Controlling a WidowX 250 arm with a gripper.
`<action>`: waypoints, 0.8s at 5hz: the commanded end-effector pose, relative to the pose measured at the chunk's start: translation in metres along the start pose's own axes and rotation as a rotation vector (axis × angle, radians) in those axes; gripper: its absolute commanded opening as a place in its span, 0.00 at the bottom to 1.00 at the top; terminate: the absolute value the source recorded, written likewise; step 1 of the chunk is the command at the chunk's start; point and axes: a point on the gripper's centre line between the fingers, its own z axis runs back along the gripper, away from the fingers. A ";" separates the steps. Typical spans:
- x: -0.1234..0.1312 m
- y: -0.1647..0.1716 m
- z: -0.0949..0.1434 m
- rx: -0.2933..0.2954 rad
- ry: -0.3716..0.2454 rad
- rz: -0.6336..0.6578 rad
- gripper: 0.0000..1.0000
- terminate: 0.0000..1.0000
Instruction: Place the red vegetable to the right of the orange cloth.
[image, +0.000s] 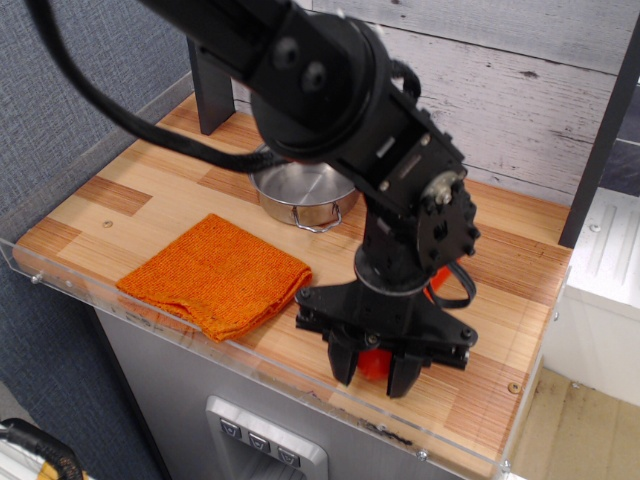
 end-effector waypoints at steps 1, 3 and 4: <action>-0.002 0.007 0.010 -0.041 0.015 0.001 1.00 0.00; 0.017 0.015 0.089 -0.057 -0.120 -0.051 1.00 0.00; 0.017 0.031 0.131 -0.044 -0.177 -0.057 1.00 0.00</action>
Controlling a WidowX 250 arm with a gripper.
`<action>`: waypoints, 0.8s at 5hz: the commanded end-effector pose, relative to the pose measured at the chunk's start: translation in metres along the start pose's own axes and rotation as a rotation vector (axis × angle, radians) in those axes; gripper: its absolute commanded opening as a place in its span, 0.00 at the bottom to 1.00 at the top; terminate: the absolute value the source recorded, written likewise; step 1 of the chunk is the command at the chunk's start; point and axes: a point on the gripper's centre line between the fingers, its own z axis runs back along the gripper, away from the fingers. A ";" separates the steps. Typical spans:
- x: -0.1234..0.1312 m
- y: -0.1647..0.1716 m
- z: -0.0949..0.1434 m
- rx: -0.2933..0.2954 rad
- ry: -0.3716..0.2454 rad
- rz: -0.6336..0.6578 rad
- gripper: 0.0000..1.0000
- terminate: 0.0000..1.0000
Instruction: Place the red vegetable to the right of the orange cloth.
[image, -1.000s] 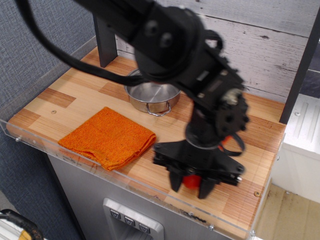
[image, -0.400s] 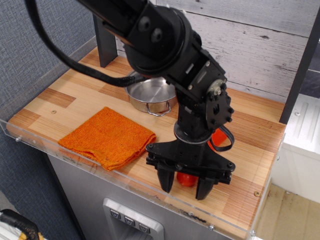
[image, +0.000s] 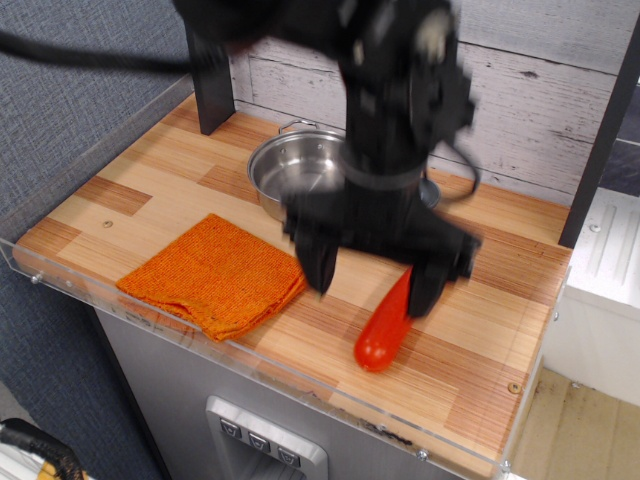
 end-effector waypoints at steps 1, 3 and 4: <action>0.001 0.038 0.049 -0.050 -0.093 -0.027 1.00 0.00; 0.019 0.061 0.020 -0.105 -0.005 -0.151 1.00 0.00; 0.020 0.068 0.016 -0.087 0.011 -0.172 1.00 0.00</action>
